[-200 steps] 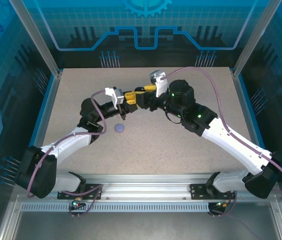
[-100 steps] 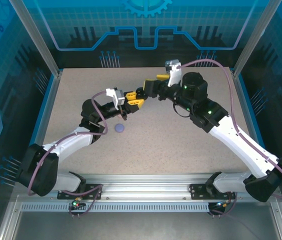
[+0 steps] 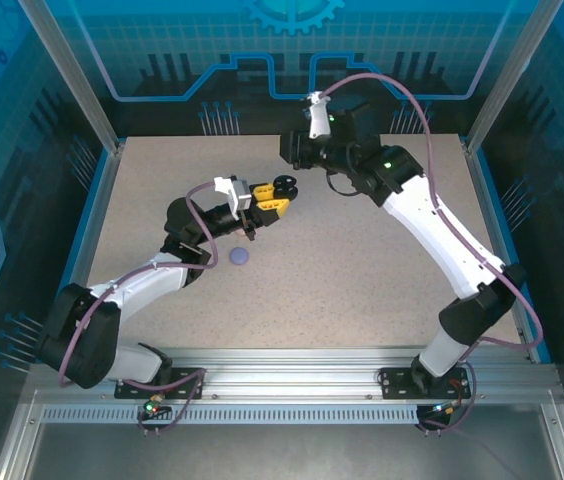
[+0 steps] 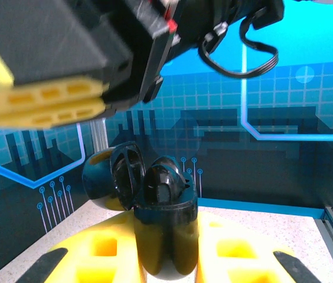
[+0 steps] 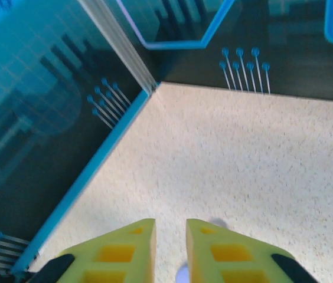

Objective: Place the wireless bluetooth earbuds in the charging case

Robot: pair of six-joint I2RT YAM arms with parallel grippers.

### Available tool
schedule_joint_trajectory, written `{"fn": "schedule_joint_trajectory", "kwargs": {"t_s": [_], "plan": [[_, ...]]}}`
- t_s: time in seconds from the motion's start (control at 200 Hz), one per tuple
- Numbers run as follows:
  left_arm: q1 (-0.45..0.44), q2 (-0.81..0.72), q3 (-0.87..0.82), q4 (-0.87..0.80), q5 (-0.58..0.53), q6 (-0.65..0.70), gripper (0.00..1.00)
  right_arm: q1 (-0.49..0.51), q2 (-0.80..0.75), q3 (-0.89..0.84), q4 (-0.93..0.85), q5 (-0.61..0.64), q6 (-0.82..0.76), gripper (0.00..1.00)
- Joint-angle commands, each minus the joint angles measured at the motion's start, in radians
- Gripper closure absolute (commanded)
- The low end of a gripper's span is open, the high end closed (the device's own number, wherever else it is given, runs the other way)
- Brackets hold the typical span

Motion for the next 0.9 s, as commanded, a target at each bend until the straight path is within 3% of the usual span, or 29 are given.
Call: {"fn": "schedule_joint_trajectory", "kwargs": {"t_s": [0.0, 0.265, 0.695, 0.895], "plan": [[-0.005, 0.014, 0.020, 0.053, 0.012, 0.027, 1.00, -0.003, 0.027, 0.059, -0.109, -0.070, 0.000, 0.84], [-0.005, 0.021, 0.024, 0.056, 0.001, 0.031, 1.00, 0.039, 0.003, 0.015, -0.150, -0.087, -0.017, 0.93], [0.001, 0.024, 0.022, 0.072, -0.016, 0.012, 1.00, 0.081, -0.216, -0.232, -0.095, -0.023, 0.038, 0.96], [0.002, 0.018, 0.005, 0.072, -0.038, -0.026, 1.00, 0.046, -0.363, -0.338, 0.002, 0.158, 0.109, 0.57]]}}
